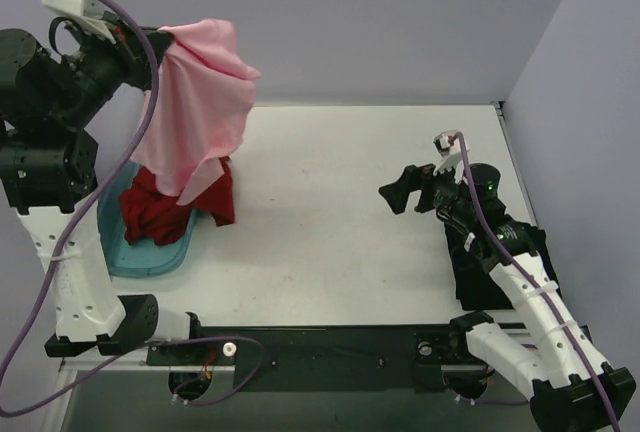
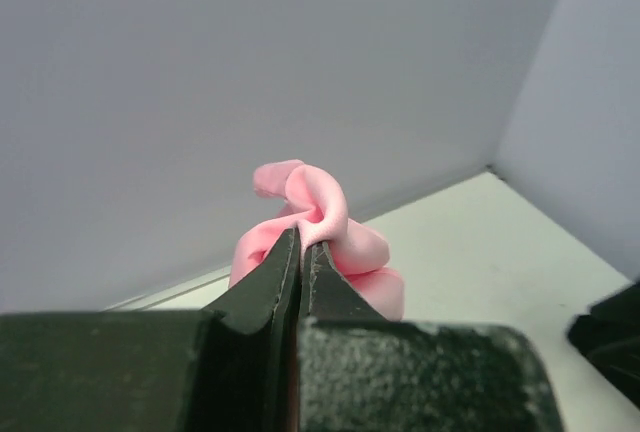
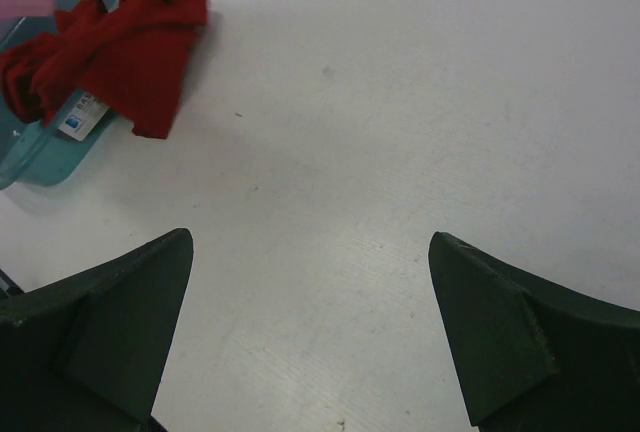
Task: Fold and stack the t-shirts
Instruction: Move the tshirt to the center of the board
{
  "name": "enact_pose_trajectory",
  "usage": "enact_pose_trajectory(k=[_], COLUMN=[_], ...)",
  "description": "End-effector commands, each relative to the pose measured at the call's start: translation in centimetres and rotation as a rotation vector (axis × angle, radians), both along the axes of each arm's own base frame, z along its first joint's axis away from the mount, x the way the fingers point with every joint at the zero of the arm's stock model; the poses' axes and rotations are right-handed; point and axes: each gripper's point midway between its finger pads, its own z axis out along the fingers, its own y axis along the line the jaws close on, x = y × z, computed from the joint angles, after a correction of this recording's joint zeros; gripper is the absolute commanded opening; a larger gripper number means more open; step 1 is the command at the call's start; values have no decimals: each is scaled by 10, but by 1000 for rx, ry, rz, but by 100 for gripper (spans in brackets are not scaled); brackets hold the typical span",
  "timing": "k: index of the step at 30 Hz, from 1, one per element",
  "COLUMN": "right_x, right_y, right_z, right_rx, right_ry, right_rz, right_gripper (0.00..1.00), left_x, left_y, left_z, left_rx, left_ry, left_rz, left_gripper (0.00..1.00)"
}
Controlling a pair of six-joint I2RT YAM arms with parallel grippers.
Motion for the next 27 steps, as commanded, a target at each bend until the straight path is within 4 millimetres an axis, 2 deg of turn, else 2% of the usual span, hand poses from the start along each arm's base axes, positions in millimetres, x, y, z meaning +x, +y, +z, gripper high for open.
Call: enact_pose_trajectory(k=[1, 5, 8, 10, 11, 12, 13, 14, 15, 16, 17, 18, 19, 20, 21, 22, 23, 24, 26, 27], right_x=[-10, -7, 0, 7, 9, 15, 15, 19, 19, 21, 20, 20, 20, 20, 19, 13, 15, 8, 2, -5], right_y=[19, 23, 17, 8, 4, -6, -11, -22, -27, -34, -38, -39, -38, -35, -32, -27, -23, -19, -8, 2], right_z=[36, 54, 58, 54, 47, 50, 38, 38, 26, 23, 12, 8, -4, -11, -23, -33, -43, -51, -74, -81], right_rx=[91, 126, 118, 92, 72, 53, 25, -6, -40, -70, -99, -111, -132, -140, -163, -182, -205, -230, -288, -311], right_ry=[-11, -35, -34, -12, 24, 20, 67, 68, 114, 122, 169, 183, 233, 262, 320, 371, 416, 458, 535, 551], right_rz=[86, 96, 44, -20, -47, -109, -139, -199, -221, -258, -272, -278, -273, -261, -247, -220, -204, -178, -127, -90], right_gripper=[99, 99, 99, 99, 99, 99, 98, 98, 97, 96, 96, 95, 93, 92, 91, 90, 87, 85, 76, 73], left_x=[-15, -23, -9, 7, 20, 29, 48, 51, 68, 79, 96, 107, 127, 145, 162, 180, 190, 199, 204, 201], left_y=[-71, -111, -138, -154, -159, -169, -175, -180, -183, -184, -184, -183, -180, -169, -163, -142, -134, -116, -94, -86], left_z=[15, 6, -24, -60, -88, -107, -151, -165, -210, -229, -267, -283, -314, -333, -354, -361, -367, -367, -357, -344], left_rx=[-71, -75, -71, -85, -88, -100, -114, -120, -130, -132, -141, -119, -113, -88, -85, -98, -109, -117, -88, -60], left_ry=[-11, 34, 137, 263, 342, 398, 520, 548, 656, 678, 756, 758, 807, 816, 844, 846, 854, 847, 808, 772], left_rz=[-305, -453, -514, -587, -600, -652, -662, -712, -705, -701, -687, -670, -628, -559, -521, -443, -417, -376, -341, -325], left_gripper=[0, 0, 0, 0, 0, 0, 0, 0, 0, 0, 9, 20, 47, 71, 85, 86, 87, 87, 88, 88])
